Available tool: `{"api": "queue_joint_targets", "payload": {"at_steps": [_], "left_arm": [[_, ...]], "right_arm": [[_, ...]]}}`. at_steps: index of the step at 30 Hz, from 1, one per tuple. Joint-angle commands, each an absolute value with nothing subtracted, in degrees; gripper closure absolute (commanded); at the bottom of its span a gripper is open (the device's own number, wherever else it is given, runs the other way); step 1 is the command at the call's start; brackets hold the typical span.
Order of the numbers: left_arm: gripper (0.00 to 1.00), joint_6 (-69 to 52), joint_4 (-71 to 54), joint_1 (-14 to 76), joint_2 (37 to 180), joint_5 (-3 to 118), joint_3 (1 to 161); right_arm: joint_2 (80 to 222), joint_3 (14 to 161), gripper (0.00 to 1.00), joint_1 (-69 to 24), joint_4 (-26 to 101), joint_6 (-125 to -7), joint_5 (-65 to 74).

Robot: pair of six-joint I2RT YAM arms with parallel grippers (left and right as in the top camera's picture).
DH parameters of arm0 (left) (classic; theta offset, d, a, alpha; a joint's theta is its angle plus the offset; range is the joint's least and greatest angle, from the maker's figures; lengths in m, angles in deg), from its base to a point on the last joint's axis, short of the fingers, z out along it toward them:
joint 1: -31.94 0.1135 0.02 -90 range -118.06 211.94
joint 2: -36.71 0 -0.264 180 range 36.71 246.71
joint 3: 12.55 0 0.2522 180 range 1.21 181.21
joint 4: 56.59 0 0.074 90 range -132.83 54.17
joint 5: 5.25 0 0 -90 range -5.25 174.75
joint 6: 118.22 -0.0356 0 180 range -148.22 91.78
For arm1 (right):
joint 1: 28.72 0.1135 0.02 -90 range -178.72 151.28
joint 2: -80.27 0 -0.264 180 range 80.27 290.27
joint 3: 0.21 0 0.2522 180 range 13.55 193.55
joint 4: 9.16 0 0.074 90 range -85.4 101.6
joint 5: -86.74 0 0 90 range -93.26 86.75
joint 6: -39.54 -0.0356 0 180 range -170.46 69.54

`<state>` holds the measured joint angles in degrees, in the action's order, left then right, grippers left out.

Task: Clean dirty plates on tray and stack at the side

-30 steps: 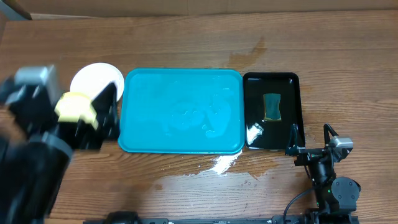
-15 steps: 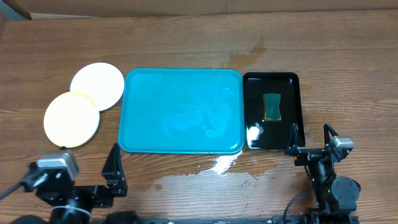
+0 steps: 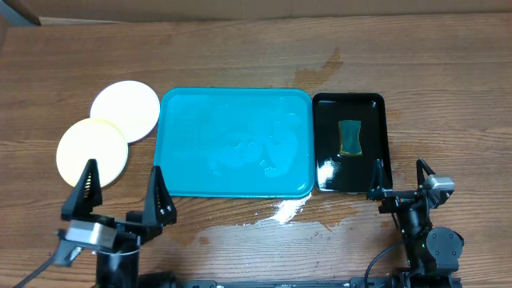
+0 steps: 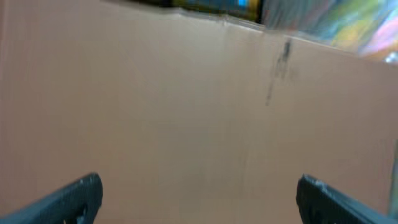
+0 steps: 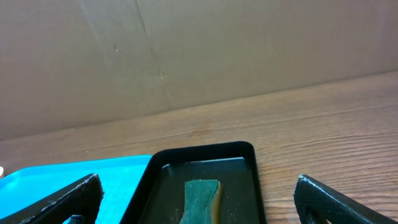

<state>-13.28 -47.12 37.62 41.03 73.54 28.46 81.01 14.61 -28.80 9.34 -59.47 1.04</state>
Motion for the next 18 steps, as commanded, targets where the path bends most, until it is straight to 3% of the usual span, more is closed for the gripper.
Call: {"api": "queue_joint_targets", "payload": {"at_steps": [1,18], "left_arm": [[0.0,-12.32,-52.1,37.92,37.77,71.64,21.2],[0.0,-8.67,-50.73,37.9,36.9,79.53,1.46]], "right_arm": [[80.46,14.02,0.0,-29.17,9.03,-59.84,1.08],[80.46,14.02,0.0,-29.17,9.03,-59.84,1.08]]}}
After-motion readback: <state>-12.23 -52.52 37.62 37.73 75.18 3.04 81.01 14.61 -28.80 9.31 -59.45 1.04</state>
